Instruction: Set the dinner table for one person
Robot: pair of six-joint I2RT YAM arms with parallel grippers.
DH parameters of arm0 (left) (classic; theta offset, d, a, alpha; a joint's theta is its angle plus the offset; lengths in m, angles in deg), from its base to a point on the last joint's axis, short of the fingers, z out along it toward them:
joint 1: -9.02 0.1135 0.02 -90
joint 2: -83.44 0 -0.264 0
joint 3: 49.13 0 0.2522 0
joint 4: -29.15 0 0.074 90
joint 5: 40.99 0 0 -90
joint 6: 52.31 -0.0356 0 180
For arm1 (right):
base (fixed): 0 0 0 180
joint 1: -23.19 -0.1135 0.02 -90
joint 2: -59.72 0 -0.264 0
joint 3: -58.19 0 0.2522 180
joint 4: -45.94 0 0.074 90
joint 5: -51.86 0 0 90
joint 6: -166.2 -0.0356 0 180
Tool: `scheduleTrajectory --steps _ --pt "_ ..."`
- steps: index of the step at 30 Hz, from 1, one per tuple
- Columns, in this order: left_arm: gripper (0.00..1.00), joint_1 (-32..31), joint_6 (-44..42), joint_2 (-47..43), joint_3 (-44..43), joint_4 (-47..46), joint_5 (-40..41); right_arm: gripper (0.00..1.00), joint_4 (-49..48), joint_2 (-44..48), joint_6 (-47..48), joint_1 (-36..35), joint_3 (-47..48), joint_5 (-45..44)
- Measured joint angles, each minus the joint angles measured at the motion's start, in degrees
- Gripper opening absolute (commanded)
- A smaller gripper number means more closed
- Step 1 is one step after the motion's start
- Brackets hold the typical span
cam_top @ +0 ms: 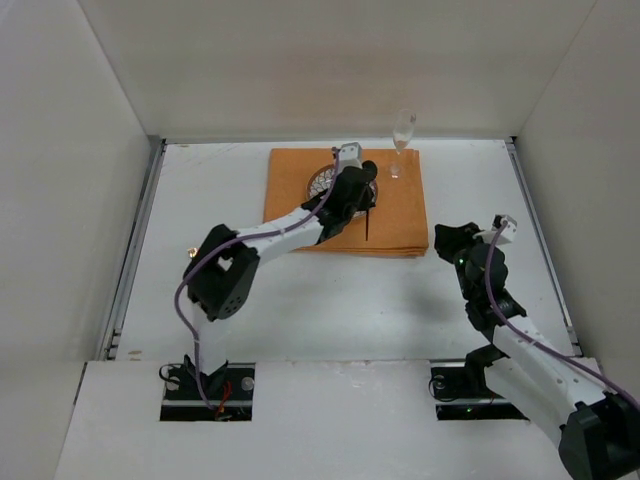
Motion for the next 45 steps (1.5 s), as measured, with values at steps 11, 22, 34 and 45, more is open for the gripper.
scheduleTrajectory --steps 11,22,34,45 --pt "0.00 -2.12 4.61 27.32 -30.75 3.74 -2.60 0.21 0.85 0.15 -3.65 2.29 -0.66 1.77" --pt "0.00 -2.38 8.04 33.31 -38.05 7.76 -1.49 0.24 1.11 1.55 -3.82 2.82 -0.76 2.43" --pt "0.00 -2.47 10.60 36.26 -38.03 8.46 -1.36 0.48 1.36 0.57 -3.63 2.82 -0.76 2.25" --pt "0.17 -2.71 10.58 37.75 -38.05 8.94 -1.14 0.48 1.38 1.18 -3.61 2.78 -0.76 1.36"
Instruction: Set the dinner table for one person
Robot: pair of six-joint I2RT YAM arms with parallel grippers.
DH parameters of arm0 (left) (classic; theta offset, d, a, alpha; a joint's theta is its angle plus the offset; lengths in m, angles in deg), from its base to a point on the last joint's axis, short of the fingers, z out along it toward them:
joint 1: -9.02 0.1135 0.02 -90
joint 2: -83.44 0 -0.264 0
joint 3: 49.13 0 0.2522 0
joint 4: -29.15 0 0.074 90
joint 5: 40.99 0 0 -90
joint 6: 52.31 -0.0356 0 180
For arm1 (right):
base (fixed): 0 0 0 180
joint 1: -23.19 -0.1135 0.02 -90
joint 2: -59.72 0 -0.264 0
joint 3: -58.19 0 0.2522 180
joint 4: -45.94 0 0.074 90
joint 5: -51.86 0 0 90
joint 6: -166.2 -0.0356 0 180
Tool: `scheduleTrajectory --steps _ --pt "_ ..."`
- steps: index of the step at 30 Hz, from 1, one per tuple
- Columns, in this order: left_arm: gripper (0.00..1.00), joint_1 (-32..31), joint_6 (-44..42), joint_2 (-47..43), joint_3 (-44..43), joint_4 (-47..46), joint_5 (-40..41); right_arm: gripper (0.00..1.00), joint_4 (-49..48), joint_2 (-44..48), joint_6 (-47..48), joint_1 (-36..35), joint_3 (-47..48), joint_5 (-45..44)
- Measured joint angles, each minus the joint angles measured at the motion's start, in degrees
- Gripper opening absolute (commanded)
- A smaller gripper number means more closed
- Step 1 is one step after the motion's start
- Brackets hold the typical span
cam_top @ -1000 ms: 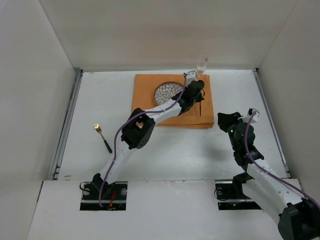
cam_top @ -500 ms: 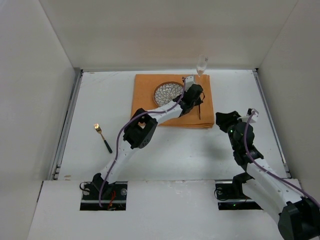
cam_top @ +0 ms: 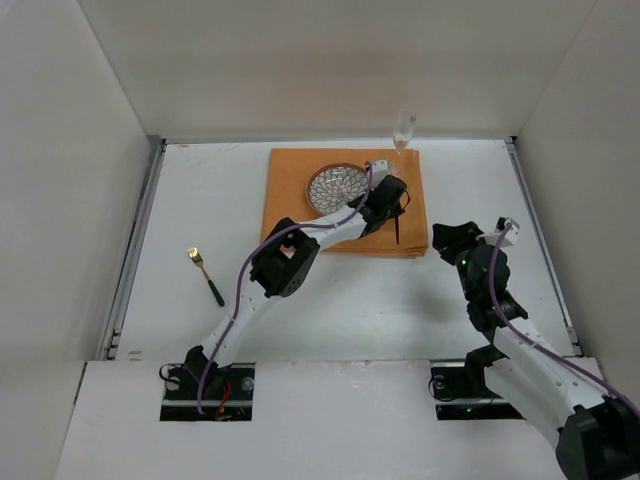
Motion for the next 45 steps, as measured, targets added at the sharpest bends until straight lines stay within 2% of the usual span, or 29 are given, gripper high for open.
scheduleTrajectory --steps 3,9,14,18,23,26,29,33,36,40,45 --pt "0.22 -0.28 0.04 0.00 0.02 -0.22 0.02 0.48 0.00 0.15 0.00 -0.15 0.00 -0.22" --pt "0.27 -0.61 0.02 -0.26 0.76 -1.09 0.28 0.46 0.37 1.92 0.00 -0.35 0.00 -0.61" --pt "0.29 -0.96 -0.81 -5.27 8.15 -2.99 0.74 0.31 0.74 3.52 0.17 -0.35 -0.02 -1.29" --pt "0.30 -1.25 -3.32 -16.02 20.17 -5.20 1.20 0.18 0.81 3.58 0.33 -0.44 -0.02 -1.68" --pt "0.32 0.35 -5.88 -37.42 38.71 -9.18 1.90 0.18 0.76 0.70 0.39 -2.19 -0.02 -1.81" --pt "0.36 4.79 -6.38 -51.52 50.64 -10.69 3.06 0.21 0.63 -1.60 0.46 -3.80 -0.02 -1.79" --pt "0.42 12.37 -6.08 -64.43 63.21 -9.16 5.81 0.22 0.48 -2.95 1.03 -5.27 -0.02 -1.84" --pt "0.46 22.23 -5.55 -78.23 76.81 0.83 10.88 0.24 -0.46 -4.13 1.70 -6.93 -0.02 -1.84" --pt "0.46 28.17 -4.55 -86.49 82.82 9.31 12.52 0.25 -0.81 -4.52 2.16 -7.69 0.04 -1.90" --pt "0.44 35.41 -1.88 -92.08 86.79 15.74 12.39 0.26 -0.83 -5.64 2.58 -8.24 0.20 -1.86" --pt "0.42 37.83 0.74 -89.00 88.72 18.56 9.99 0.29 -0.81 -6.84 2.73 -8.68 0.37 -1.46"
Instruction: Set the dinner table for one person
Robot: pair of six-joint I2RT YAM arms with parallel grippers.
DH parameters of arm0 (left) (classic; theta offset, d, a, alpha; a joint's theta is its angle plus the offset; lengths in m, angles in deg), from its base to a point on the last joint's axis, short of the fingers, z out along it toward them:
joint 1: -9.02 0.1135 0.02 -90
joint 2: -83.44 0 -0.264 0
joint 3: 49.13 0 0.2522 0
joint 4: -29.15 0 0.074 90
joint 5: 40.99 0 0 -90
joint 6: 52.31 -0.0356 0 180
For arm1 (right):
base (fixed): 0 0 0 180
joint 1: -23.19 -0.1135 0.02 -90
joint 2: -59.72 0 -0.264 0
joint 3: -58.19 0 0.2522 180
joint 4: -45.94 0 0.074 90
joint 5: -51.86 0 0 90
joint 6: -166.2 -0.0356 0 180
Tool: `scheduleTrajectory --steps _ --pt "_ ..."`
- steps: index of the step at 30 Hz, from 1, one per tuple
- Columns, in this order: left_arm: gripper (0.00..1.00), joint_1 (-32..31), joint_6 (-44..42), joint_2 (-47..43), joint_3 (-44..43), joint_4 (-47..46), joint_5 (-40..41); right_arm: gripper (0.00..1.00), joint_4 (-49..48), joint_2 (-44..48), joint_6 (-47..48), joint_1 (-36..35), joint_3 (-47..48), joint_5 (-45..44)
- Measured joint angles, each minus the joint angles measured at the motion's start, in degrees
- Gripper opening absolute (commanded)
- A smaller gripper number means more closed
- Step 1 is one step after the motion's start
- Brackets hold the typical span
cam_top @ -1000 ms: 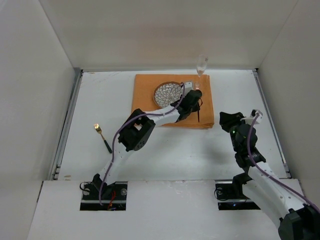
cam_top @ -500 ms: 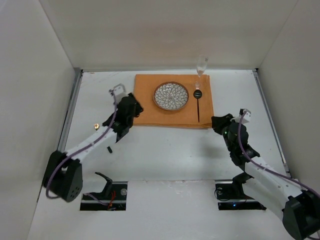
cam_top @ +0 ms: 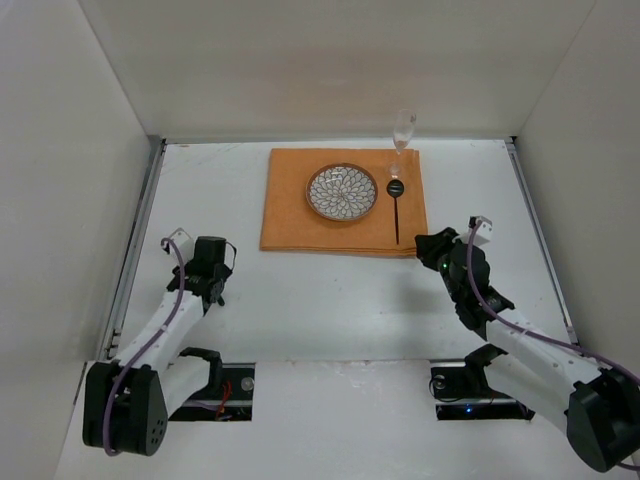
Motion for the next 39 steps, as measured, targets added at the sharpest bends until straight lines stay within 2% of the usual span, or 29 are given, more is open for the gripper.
scheduleTrajectory --steps 7,13,21,25,29,34,36,39 --pt "0.37 0.52 1.64 9.05 0.09 1.33 -1.01 0.30 -0.11 0.90 0.63 -0.33 0.22 0.33" --pt "0.33 0.52 2.21 11.37 0.07 1.18 -0.96 0.30 -0.17 1.20 0.96 -0.35 0.28 0.31" --pt "0.07 1.99 1.62 12.90 -0.11 -1.92 -1.25 0.33 -0.11 1.25 1.55 -0.35 0.28 0.17" --pt "0.02 2.82 1.31 12.17 0.52 -3.34 -2.25 0.45 0.04 2.05 1.77 -0.28 0.28 -0.22" --pt "0.00 2.97 0.24 6.51 3.65 -4.24 -3.87 0.55 -0.02 2.56 2.08 -0.31 0.28 -0.76" --pt "0.00 -1.70 -1.77 1.16 2.16 -5.51 -4.26 0.59 -0.20 0.52 2.23 -0.87 0.42 -1.03" --pt "0.01 -4.70 -2.86 2.40 -0.66 -6.80 -4.35 0.59 -0.44 -0.44 2.23 -1.46 0.46 -1.05" --pt "0.00 -9.46 -6.36 8.90 -7.78 -11.02 -5.66 0.60 -0.39 -1.31 2.23 -1.86 0.55 -1.05"
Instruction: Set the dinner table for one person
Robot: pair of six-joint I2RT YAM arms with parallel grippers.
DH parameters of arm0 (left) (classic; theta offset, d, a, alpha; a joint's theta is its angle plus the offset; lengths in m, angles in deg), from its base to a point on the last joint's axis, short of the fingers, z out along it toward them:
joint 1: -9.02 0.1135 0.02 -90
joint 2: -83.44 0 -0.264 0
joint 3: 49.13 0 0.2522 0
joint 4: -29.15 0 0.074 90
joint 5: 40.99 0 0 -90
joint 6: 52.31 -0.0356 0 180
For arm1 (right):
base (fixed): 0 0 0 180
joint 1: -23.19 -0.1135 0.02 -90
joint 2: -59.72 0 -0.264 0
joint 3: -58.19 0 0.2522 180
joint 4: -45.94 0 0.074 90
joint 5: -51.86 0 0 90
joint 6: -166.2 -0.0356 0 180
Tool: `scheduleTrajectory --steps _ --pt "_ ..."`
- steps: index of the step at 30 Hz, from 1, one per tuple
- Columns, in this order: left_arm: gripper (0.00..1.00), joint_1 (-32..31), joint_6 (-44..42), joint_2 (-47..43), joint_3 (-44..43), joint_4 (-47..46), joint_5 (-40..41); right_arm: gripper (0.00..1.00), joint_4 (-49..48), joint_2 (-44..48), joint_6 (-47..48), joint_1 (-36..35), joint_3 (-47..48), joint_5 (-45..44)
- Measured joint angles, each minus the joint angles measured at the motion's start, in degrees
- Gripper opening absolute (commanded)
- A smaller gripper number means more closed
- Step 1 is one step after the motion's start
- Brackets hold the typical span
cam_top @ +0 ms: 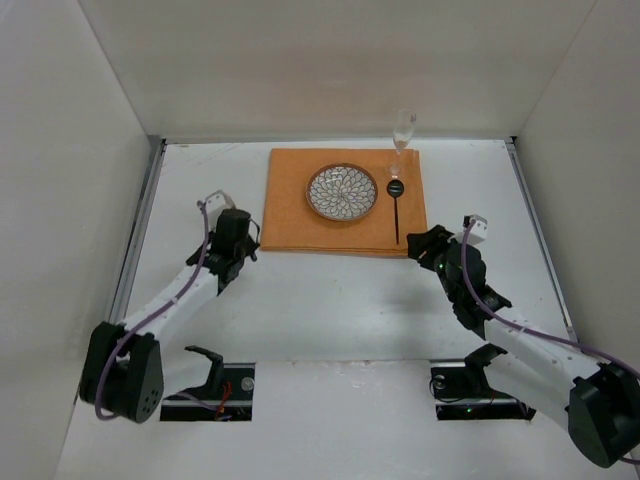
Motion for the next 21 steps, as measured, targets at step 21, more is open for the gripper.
scheduleTrajectory --steps 21 --pt "0.01 -4.39 -17.20 42.66 -31.74 -11.10 -16.72 0.61 -0.83 -0.11 1.01 -0.94 0.26 -0.20"
